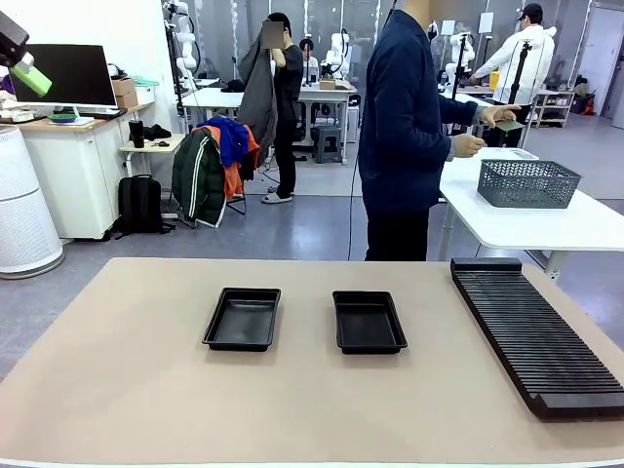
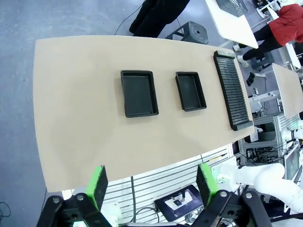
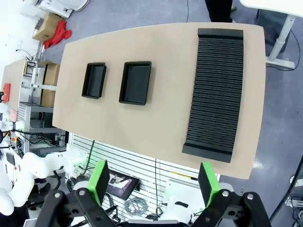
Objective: Inspect and transfer BCBs to ESD trays.
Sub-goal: Pick up the Blank PCB from the PCB Rack and place it in the left ESD tray.
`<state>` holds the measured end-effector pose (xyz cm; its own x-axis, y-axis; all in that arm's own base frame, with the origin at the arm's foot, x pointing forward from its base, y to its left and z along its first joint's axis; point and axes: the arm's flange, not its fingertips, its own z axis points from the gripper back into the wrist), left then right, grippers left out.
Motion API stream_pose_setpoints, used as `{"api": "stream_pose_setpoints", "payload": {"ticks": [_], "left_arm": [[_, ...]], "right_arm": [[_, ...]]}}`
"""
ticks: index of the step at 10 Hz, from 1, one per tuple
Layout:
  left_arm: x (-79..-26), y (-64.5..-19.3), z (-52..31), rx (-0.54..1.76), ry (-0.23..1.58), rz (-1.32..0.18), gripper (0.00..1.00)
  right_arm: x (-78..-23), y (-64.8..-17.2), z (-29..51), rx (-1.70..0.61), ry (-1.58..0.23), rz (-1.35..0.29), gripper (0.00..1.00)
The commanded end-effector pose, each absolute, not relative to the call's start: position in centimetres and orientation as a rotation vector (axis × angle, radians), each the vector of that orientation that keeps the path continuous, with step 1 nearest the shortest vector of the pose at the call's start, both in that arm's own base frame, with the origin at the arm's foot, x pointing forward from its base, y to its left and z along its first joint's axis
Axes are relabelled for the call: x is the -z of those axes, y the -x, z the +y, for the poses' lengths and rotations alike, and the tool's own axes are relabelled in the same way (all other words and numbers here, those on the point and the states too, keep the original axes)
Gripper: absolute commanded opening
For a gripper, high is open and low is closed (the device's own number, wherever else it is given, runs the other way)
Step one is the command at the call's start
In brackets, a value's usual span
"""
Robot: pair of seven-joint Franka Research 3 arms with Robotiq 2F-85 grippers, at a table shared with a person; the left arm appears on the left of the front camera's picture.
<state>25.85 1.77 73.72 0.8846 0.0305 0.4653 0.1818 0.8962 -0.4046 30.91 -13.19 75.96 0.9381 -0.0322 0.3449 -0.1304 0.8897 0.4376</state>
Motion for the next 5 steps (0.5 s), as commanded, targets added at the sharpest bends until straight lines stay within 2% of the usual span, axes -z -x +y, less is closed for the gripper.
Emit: {"api": "stream_pose_setpoints", "payload": {"ticks": [1, 5], "left_arm": [[-74.1, -25.1, 1.5, 0.063, 0.406, -0.46, 1.0], [-75.1, -24.9, 1.0, 0.07, 0.376, -0.473, 1.0]], "right_arm": [[-75.8, -31.1, -13.7, -0.063, -0.484, -0.376, 1.0], [-75.4, -31.4, -13.7, -0.058, -0.481, -0.369, 1.0]]}}
